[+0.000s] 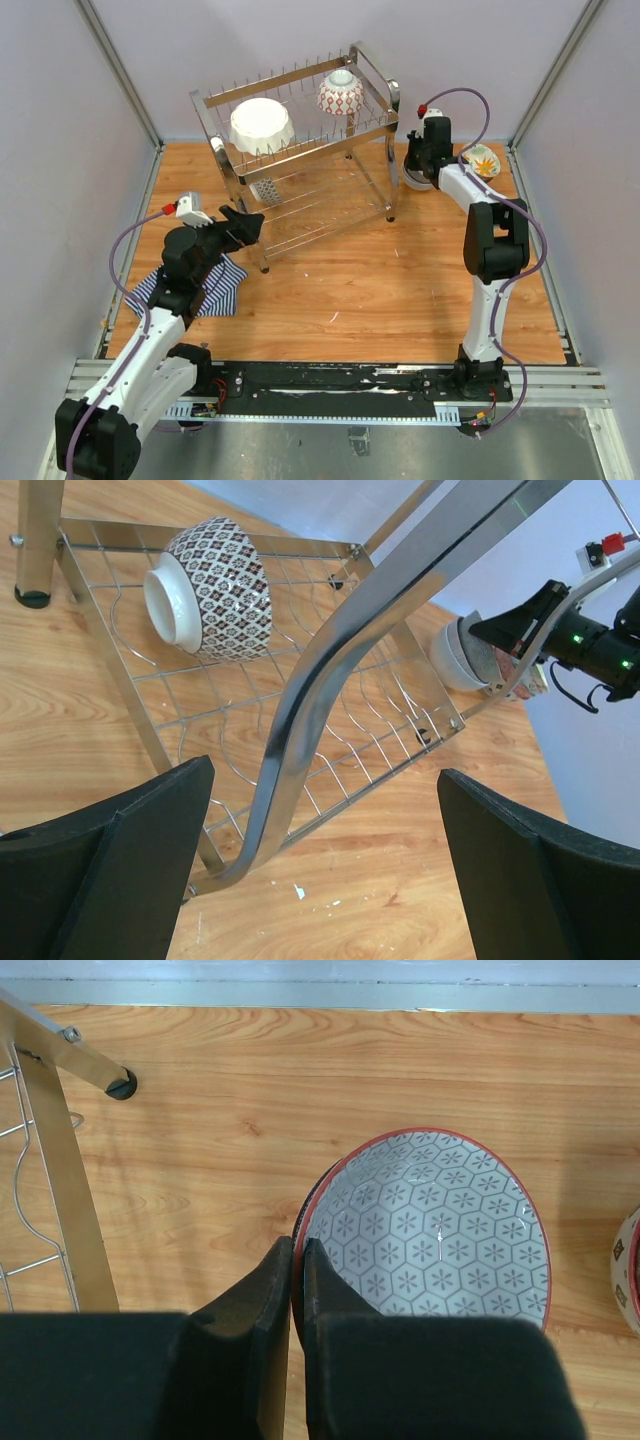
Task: Unload the bowls from the dish rack
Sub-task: Place the bowl with the bowl, then pick up the bowl from the dish rack.
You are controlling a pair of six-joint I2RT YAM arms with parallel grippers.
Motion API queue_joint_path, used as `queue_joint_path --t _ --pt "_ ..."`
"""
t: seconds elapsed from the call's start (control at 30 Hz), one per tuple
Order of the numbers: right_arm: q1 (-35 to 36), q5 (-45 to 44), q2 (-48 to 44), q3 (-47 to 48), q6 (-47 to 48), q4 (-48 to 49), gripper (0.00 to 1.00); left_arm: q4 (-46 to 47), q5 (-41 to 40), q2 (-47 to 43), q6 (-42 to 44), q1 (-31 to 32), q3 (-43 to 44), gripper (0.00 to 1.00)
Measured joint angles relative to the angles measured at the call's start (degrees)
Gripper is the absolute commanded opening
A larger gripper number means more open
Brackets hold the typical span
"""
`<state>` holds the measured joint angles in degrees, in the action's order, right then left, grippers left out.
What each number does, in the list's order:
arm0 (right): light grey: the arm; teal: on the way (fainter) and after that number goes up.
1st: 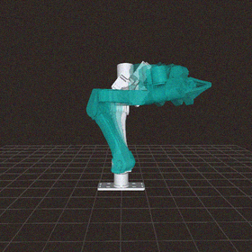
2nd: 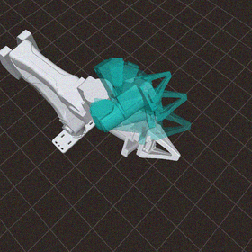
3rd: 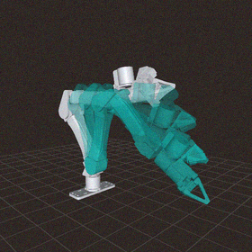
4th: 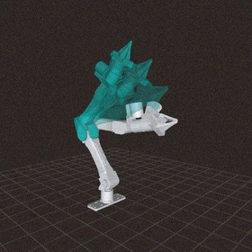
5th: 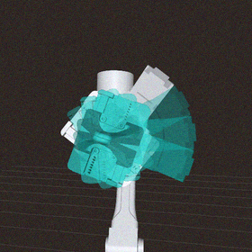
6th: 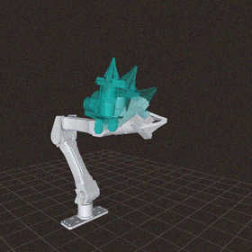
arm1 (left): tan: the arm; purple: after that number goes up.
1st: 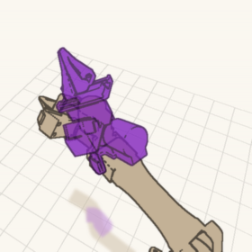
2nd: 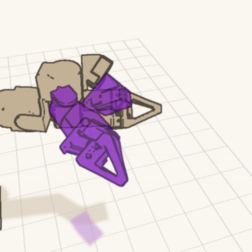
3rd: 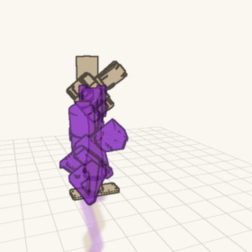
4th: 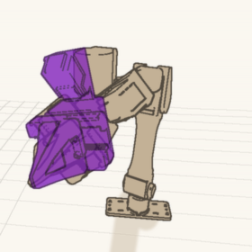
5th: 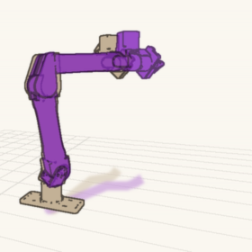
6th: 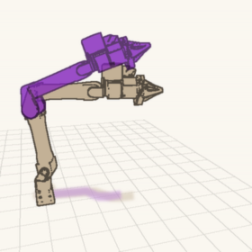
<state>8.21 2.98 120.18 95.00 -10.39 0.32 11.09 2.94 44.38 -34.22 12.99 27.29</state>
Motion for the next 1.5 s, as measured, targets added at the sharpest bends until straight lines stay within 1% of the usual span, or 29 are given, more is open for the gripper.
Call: queue_joint_path --t 0.13,0.17,0.23,0.5,0.63,0.67,0.83,1.0,1.13,1.2,1.3,1.37,1.5 --pt "0.0 0.0 0.3 0.2 0.0 0.0 0.01 0.9 0.5 0.9 0.0 0.0 0.0 1.00" --pt "0.0 0.0 0.3 0.2 0.0 0.0 0.03 1.0 0.6 1.0 0.0 0.0 0.0 1.00" --pt "0.0 0.0 0.4 0.2 -0.1 0.0 0.10 1.1 0.8 1.3 0.0 0.0 0.0 1.00" --pt "0.0 0.0 0.6 0.2 -1.1 0.0 0.29 1.7 1.3 1.9 0.0 0.0 0.0 1.00" --pt "0.0 0.0 0.6 0.2 -1.5 0.0 0.42 1.7 1.5 1.9 0.0 0.0 0.0 1.00" --pt "0.0 0.0 0.6 0.2 -1.6 0.0 0.45 1.7 1.5 1.9 0.0 0.0 0.0 1.00" --pt "0.0 -0.1 -0.4 -0.9 -1.7 0.7 0.49 1.7 1.7 1.9 0.0 0.0 0.0 1.00" --pt "-0.3 -0.9 -8.3 -7.0 -1.9 1.2 0.49 1.7 1.7 1.8 -0.1 0.0 0.0 1.00" --pt "-0.5 -1.3 -20.4 -15.9 -3.0 4.5 0.49 1.6 1.6 1.7 -0.1 0.0 0.0 1.00" --pt "-0.5 -0.3 -26.7 -21.4 -4.3 8.1 0.49 1.6 1.4 1.7 -0.4 0.0 0.0 1.00" --pt "0.3 3.1 -36.5 -32.4 -6.9 16.0 0.49 1.6 1.2 1.7 -0.6 0.0 0.0 1.00" --pt "2.3 4.1 -40.3 -37.6 -7.8 20.3 0.50 1.6 1.1 1.8 -0.6 0.0 0.0 1.00" --pt "10.6 5.0 -43.9 -45.3 -7.8 26.6 0.50 1.6 0.9 1.9 -0.8 0.0 0.0 1.00"
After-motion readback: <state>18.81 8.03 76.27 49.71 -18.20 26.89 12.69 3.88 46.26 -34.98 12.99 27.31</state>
